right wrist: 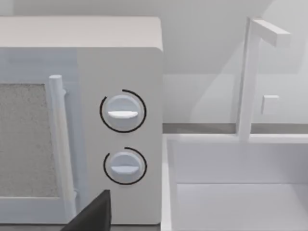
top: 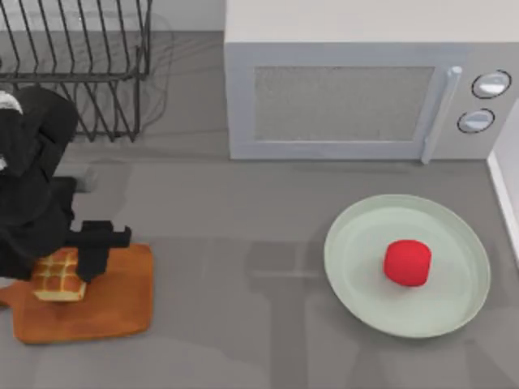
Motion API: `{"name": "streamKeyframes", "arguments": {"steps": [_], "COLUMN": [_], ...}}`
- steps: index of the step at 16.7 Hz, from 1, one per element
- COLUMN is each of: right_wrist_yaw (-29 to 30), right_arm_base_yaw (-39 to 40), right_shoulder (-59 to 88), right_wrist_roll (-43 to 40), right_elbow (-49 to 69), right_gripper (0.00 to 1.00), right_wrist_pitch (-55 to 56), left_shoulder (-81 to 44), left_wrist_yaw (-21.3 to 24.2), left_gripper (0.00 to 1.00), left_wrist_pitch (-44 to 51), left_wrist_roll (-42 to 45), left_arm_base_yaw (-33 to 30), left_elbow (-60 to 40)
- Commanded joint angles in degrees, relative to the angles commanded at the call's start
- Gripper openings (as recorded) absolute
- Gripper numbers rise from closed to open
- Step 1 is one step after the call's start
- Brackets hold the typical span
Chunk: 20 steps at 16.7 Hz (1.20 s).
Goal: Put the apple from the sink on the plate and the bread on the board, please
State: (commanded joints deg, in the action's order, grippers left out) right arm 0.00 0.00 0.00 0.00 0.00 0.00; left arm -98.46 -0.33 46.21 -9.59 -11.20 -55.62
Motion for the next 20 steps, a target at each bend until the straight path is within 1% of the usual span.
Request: {"name": "streamKeyframes", "arguments": {"steps": [11,12,20], "right_wrist_yaw": [0.0,0.0,0.0], "right_arm_base_yaw": [0.0,0.0,0.0], "right_shoulder": [0.0,0.0,0.0], "right_wrist_roll": [0.0,0.0,0.0], "right_elbow": [0.0,0.0,0.0], "right_gripper": [1.00,1.00,1.00], "right_wrist_pitch": [0.0,0.0,0.0], "left_shoulder": [0.0,0.0,0.0], "left_wrist_yaw": [0.0,0.0,0.0], "left_gripper": [0.98,1.00,1.00], "left_wrist_pitch": [0.0,0.0,0.0], "left_wrist_roll": [0.0,0.0,0.0], "left_arm_base_yaw": [0.0,0.0,0.0], "left_elbow": [0.0,0.0,0.0]}}
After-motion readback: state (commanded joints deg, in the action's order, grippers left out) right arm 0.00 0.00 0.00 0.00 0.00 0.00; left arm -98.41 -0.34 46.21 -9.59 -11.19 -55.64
